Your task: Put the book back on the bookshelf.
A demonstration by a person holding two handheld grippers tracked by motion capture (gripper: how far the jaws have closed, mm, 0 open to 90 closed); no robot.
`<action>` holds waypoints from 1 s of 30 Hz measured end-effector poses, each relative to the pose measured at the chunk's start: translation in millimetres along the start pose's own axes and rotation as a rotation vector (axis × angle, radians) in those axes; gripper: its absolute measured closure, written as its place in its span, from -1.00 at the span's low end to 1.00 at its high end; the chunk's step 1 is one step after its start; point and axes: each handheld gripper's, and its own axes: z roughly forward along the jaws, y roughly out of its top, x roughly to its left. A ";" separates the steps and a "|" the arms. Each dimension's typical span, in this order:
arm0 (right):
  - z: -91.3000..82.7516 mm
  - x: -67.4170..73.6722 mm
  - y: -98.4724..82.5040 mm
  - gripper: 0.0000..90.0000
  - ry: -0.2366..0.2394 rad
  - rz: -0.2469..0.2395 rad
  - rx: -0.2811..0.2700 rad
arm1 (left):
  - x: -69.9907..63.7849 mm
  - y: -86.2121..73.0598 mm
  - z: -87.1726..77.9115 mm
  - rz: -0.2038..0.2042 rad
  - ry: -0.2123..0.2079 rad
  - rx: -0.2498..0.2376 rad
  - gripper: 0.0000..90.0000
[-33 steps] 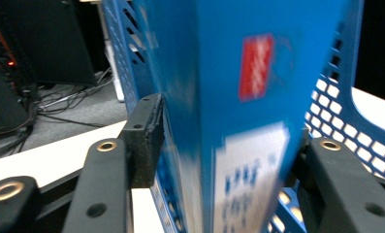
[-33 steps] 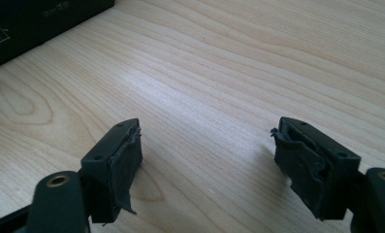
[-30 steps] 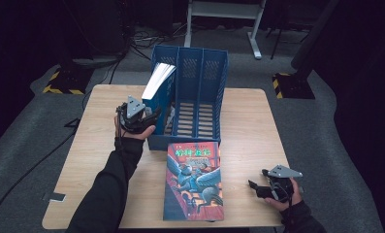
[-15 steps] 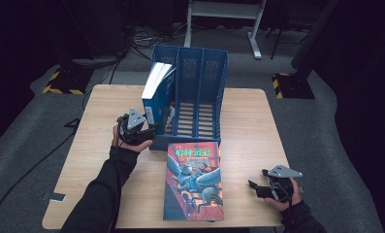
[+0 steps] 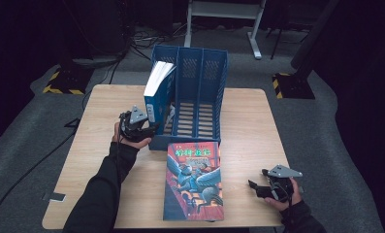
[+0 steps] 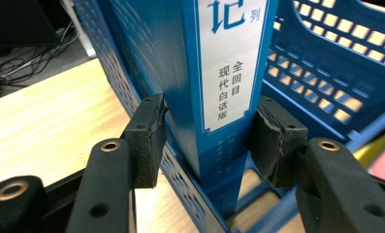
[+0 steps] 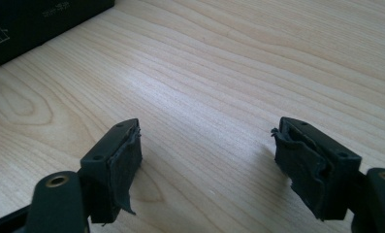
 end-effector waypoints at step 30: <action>0.0 0.1 0.0 -0.45 0.000 -0.001 0.000 | 5.2 6.0 -2.1 -0.032 0.010 -0.019 0.13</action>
